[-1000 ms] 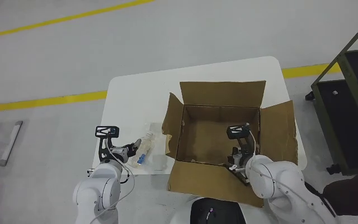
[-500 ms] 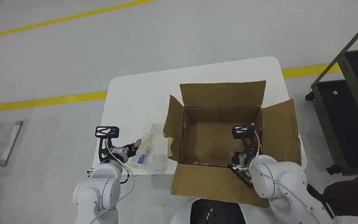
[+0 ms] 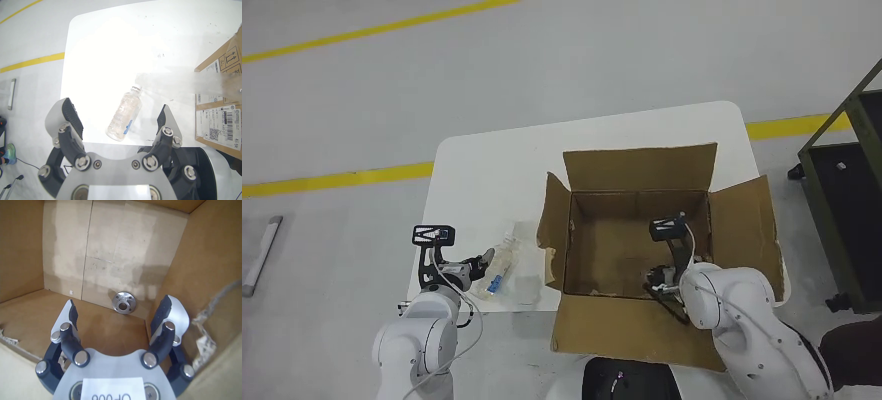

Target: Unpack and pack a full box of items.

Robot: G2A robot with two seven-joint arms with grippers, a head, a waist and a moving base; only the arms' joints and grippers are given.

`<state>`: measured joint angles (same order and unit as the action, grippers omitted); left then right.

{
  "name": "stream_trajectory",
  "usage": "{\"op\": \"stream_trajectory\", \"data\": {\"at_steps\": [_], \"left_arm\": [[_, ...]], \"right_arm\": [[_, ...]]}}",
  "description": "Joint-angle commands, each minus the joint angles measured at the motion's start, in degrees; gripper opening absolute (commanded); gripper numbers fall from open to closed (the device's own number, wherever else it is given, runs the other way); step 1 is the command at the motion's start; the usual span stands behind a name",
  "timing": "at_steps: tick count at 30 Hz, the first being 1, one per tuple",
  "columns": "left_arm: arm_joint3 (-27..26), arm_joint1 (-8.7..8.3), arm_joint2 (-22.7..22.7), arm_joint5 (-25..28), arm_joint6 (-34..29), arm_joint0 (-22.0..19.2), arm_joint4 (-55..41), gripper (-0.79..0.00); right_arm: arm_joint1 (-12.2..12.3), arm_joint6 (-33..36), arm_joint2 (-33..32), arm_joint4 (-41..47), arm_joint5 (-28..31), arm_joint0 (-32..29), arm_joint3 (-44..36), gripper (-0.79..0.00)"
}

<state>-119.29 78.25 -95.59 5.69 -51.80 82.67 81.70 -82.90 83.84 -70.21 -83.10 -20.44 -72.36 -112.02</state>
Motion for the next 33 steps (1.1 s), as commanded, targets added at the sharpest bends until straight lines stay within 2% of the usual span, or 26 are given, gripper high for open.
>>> {"op": "stream_trajectory", "data": {"at_steps": [1, 12, 24, 33], "left_arm": [[0.0, 0.0, 0.0, 0.0, 0.0, 0.0, 0.0, 0.0], [0.0, 0.0, 0.0, 0.0, 0.0, 0.0, 0.0, 0.0], [0.0, 0.0, 0.0, 0.0, 0.0, 0.0, 0.0, 0.0], [0.0, 0.0, 0.0, 0.0, 0.0, 0.0, 0.0, 0.0]], "right_arm": [[-0.61, -0.18, -0.47, 0.82, -0.2, 0.21, 1.41, 0.0], [-3.48, 0.7, -4.18, 8.08, 0.68, 0.85, 5.21, 0.0], [-5.96, 3.14, -5.31, 6.0, 3.12, 3.77, 10.58, 0.0], [-7.65, 3.51, -5.55, 5.56, 3.5, 3.81, 11.92, 0.0]]}}
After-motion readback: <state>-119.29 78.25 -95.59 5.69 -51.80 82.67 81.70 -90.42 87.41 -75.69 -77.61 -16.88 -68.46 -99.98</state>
